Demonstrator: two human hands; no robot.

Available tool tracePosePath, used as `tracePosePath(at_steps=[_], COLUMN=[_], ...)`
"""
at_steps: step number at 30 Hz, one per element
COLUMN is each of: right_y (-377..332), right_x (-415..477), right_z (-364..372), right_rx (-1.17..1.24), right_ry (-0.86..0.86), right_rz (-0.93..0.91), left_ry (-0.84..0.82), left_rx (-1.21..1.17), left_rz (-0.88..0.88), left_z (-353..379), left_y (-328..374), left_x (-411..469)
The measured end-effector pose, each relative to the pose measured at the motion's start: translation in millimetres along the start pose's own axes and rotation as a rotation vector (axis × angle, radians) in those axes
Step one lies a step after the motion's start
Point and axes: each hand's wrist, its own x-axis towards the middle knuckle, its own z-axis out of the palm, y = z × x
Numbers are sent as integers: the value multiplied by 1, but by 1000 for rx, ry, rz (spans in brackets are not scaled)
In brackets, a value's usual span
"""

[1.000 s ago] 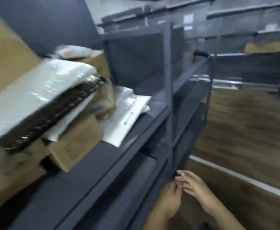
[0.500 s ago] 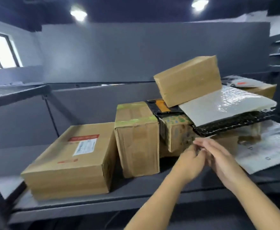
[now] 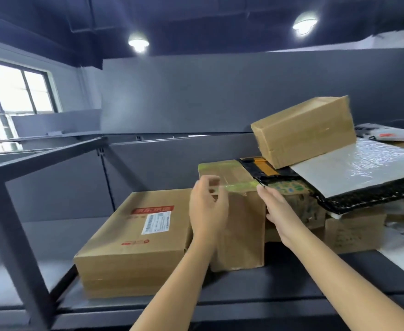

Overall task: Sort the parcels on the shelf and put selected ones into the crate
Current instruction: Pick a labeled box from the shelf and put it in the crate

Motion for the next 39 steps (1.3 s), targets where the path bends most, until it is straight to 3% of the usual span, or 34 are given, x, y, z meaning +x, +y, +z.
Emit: tracePosePath(at_steps=[2, 3, 6, 8, 14, 20, 23, 27, 31, 35, 39], right_y=[-5, -6, -6, -3, -1, 4, 2, -7, -17, -30, -39], right_x=[9, 12, 19, 19, 9, -20, -44, -82, -114, -128, -132], right_z=[10, 14, 22, 25, 19, 18, 25, 40, 61, 80, 94], right_rx=[0, 4, 52, 75, 76, 83, 86, 62, -134, -414, -534], right_ry=[24, 40, 92, 115, 129, 132, 119, 75, 6, 1, 45], right_rz=[28, 47, 121, 143, 114, 24, -59, -238, -452, -627, -800], left_ry=[72, 18, -327, -437, -399, -406, -410, -414, -398, -376, -367], left_rx=[-2, -35, -292, -342, -453, -475, -487, -686, -966, -1100, -1217], left_rz=[-105, -225, -676, -783, -841, -762, -752, -730, -726, -670, -632], left_z=[-11, -15, -16, -12, -8, -27, -45, -74, -99, -110, -113], left_y=[-16, -23, -33, -41, -33, -31, -38, -48, -62, -75, -85], left_x=[17, 23, 26, 24, 16, 6, 0, -11, -22, -30, -31])
